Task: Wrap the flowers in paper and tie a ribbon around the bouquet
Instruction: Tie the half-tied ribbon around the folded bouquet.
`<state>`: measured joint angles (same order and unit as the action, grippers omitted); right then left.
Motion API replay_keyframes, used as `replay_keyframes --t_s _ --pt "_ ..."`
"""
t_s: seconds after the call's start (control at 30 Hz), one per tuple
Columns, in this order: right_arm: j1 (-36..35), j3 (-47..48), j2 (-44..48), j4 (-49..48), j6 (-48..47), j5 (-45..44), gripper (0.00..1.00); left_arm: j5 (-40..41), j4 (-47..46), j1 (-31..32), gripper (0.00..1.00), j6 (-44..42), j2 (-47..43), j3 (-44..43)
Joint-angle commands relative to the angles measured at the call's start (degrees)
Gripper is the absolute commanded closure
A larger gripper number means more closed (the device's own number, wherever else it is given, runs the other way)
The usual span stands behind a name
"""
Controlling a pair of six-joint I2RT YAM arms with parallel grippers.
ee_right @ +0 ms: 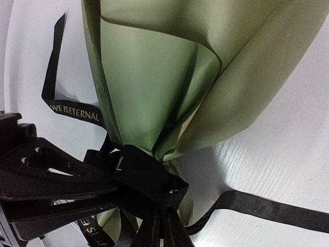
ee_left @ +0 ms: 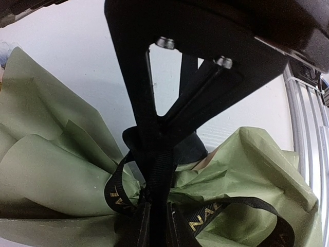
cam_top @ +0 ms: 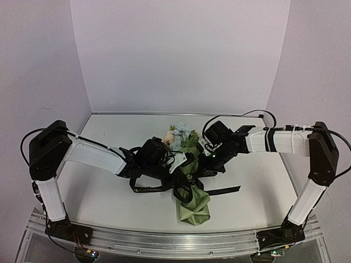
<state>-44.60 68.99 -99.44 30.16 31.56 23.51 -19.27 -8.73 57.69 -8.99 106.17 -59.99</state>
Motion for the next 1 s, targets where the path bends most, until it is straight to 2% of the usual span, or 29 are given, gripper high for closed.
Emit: replay_keyframes --t_s 0.0,0.2,0.47,0.73,0.97 --pt "0.2 0.1 -0.1 -1.2 -0.2 0.5 1.0 0.6 -0.1 -0.2 0.84 0.5 -1.3 -2.2" --pt "0.1 0.0 -0.3 -1.8 0.0 0.9 1.0 0.8 -1.0 -0.2 0.74 1.4 -4.0 -1.8" --pt "0.1 0.2 -0.6 -2.0 0.3 1.1 1.0 2.8 -2.8 -0.2 0.67 2.3 -6.8 -1.2" --pt "0.1 0.0 -0.4 -2.3 0.4 1.3 1.0 7.1 -0.1 -0.3 0.67 2.2 -3.7 -4.0" --pt "0.1 0.0 -0.5 -2.5 0.6 1.3 1.0 7.7 2.3 -0.2 0.67 1.9 0.0 -7.0"
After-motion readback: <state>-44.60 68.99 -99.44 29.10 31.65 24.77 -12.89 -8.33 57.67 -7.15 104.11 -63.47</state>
